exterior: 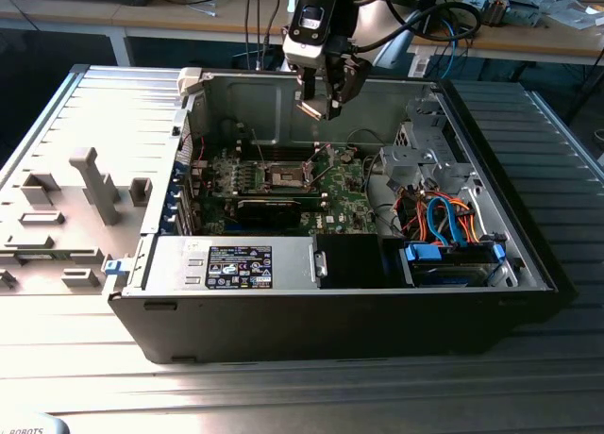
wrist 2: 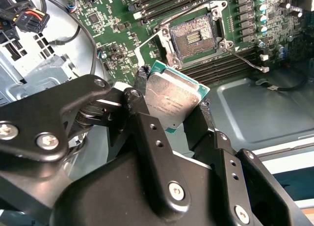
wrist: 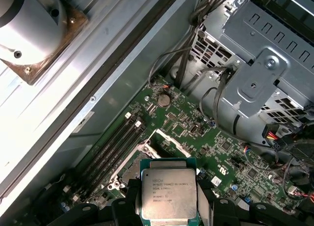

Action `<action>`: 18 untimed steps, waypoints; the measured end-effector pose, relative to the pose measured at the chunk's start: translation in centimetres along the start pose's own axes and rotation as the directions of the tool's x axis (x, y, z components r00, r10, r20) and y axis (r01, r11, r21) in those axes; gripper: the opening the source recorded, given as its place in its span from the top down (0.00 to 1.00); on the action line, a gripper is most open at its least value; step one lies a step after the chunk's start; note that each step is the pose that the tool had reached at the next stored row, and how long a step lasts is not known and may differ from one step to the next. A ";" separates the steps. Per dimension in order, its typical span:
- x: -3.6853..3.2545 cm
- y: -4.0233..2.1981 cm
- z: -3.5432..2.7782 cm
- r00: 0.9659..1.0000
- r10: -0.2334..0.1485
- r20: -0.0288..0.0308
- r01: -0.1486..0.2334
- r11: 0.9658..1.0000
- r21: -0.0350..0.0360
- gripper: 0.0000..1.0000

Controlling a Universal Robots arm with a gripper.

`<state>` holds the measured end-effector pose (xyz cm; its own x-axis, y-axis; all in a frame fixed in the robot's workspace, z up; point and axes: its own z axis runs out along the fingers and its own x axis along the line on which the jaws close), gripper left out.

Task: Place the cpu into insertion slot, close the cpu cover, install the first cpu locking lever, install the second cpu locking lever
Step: 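Place the cpu into insertion slot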

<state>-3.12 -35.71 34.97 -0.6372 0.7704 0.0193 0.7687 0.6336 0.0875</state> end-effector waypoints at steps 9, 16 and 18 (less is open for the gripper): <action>0.00 0.00 0.00 1.000 0.012 0.001 -0.012 1.000 0.000 0.45; 0.00 0.00 0.00 1.000 0.024 0.002 -0.024 1.000 0.000 0.45; 0.00 0.00 0.00 1.000 0.026 0.002 -0.026 1.000 -0.001 0.45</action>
<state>-3.12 -35.71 34.96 -0.6170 0.7867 0.0193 0.7849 0.6134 0.0875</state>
